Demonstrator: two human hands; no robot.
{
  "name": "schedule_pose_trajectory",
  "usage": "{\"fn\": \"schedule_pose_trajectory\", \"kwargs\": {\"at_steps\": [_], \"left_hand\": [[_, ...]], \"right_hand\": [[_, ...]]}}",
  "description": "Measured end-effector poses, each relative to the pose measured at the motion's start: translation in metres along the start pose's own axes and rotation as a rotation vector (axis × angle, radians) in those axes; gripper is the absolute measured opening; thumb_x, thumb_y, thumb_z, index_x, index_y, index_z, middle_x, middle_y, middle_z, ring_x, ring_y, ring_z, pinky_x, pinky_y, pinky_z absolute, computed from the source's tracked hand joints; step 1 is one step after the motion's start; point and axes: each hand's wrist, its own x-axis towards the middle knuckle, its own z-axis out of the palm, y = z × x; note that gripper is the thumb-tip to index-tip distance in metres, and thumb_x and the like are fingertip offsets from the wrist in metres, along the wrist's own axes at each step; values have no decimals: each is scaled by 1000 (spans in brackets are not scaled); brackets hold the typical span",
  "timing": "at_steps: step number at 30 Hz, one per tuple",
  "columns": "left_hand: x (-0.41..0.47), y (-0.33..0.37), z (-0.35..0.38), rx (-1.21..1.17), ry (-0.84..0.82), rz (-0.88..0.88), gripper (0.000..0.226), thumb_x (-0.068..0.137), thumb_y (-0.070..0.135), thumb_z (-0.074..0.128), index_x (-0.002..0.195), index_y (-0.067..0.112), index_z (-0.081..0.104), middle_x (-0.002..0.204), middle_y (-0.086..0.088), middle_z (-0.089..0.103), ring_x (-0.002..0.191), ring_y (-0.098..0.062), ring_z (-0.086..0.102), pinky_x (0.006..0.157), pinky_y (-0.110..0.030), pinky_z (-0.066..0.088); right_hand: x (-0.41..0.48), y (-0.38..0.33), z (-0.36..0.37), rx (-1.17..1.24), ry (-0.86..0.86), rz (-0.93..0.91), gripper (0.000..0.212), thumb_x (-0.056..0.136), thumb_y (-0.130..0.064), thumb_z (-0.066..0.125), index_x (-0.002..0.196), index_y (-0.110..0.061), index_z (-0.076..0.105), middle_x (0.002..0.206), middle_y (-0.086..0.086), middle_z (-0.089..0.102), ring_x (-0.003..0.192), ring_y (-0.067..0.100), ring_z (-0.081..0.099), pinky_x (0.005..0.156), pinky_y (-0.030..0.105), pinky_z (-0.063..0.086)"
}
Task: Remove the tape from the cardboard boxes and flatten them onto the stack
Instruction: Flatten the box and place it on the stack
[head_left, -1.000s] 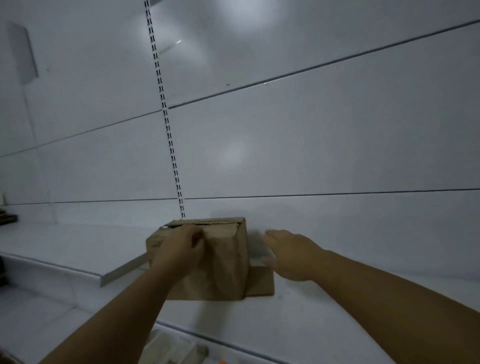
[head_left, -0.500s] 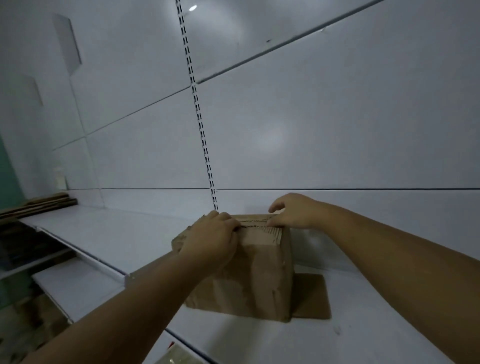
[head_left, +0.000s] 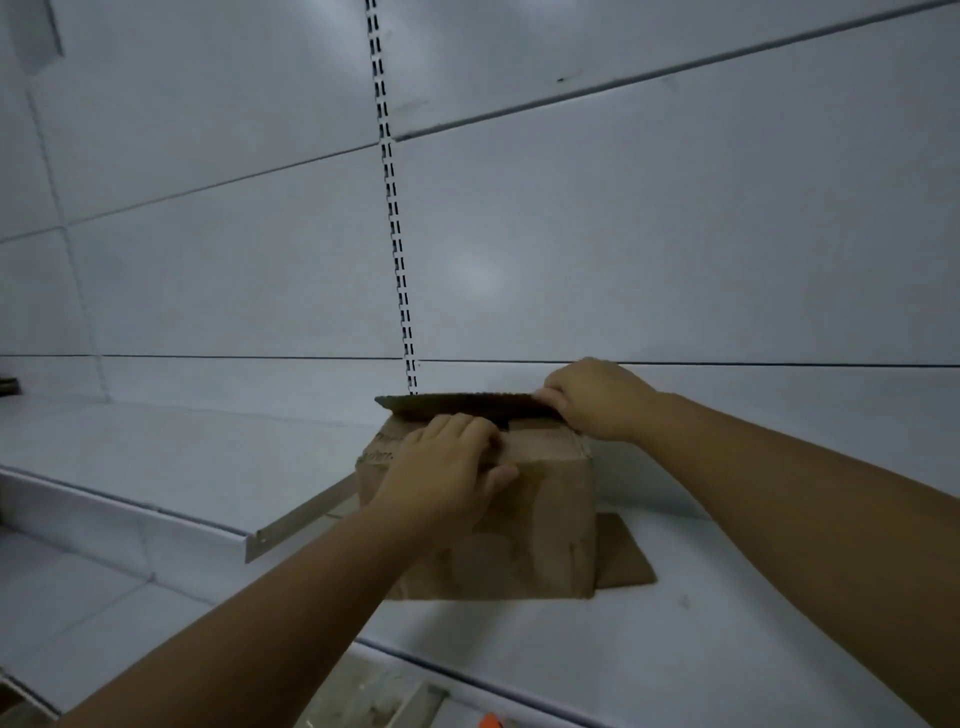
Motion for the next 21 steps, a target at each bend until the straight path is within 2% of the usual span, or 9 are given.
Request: {"fn": "schedule_pose_trajectory", "kwargs": {"at_steps": [3, 6, 9, 12, 14, 16, 18, 19, 21], "left_hand": [[-16, -4, -4, -143, 37, 48, 43, 91, 53, 41, 129, 33, 44, 134, 12, 46, 123, -8, 39, 105, -27, 32], [-27, 7, -13, -297, 22, 34, 56, 90, 50, 49, 141, 36, 31, 146, 15, 33, 135, -7, 27, 113, -33, 24], [-35, 26, -12, -277, 8, 87, 66, 85, 47, 58, 142, 37, 27, 139, 15, 36, 131, -8, 29, 111, -33, 24], [-48, 45, 8, -357, 106, 235, 33, 81, 44, 65, 110, 32, 54, 104, 17, 47, 103, -5, 42, 96, -27, 35], [-59, 57, 32, -493, 83, 306, 16, 79, 30, 70, 90, 25, 60, 94, 13, 55, 91, -7, 49, 84, -28, 43], [-75, 68, 56, -686, -33, 294, 33, 78, 16, 70, 105, 33, 60, 106, 17, 56, 99, -3, 53, 88, -23, 48], [-89, 77, 72, -926, -271, 313, 71, 78, 8, 70, 120, 54, 35, 117, 31, 44, 108, 9, 47, 92, -7, 42], [-93, 81, 75, -1043, -362, 317, 78, 76, 3, 71, 119, 55, 31, 119, 31, 43, 109, 8, 48, 89, -5, 43], [-92, 80, 81, -1292, -404, 244, 72, 70, -8, 72, 114, 43, 45, 118, 18, 55, 110, -2, 55, 85, -12, 48]], "right_hand": [[-11, -6, -11, -87, 273, 61, 33, 102, -31, 33, 103, -14, 61, 94, 8, 66, 85, 26, 61, 72, 33, 44], [-25, -8, -39, -35, 510, 159, 37, 101, -33, 33, 93, -11, 61, 84, 8, 64, 71, 23, 53, 63, 29, 33], [-50, -16, -75, -18, 637, 160, 34, 100, -33, 37, 82, -13, 58, 69, 3, 55, 63, 20, 48, 58, 27, 27], [-86, -28, -97, -17, 608, 163, 33, 99, -35, 40, 78, -16, 57, 59, -8, 45, 53, 10, 41, 50, 23, 26], [-112, -35, -95, 24, 579, 161, 34, 96, -38, 42, 81, -15, 61, 58, -14, 45, 54, 3, 44, 50, 22, 29], [-133, -40, -81, 116, 506, 196, 29, 94, -42, 45, 85, -19, 60, 63, -12, 51, 59, 6, 50, 53, 27, 37], [-148, -43, -63, 174, 413, 248, 27, 94, -45, 46, 85, -22, 57, 67, -11, 54, 64, 8, 52, 59, 30, 41], [-153, -44, -57, 189, 362, 269, 30, 94, -47, 44, 86, -22, 57, 70, -11, 55, 67, 8, 53, 61, 32, 43], [-160, -47, -48, 253, 219, 312, 41, 93, -52, 36, 93, -19, 62, 82, -5, 62, 78, 13, 56, 72, 35, 46]]}}
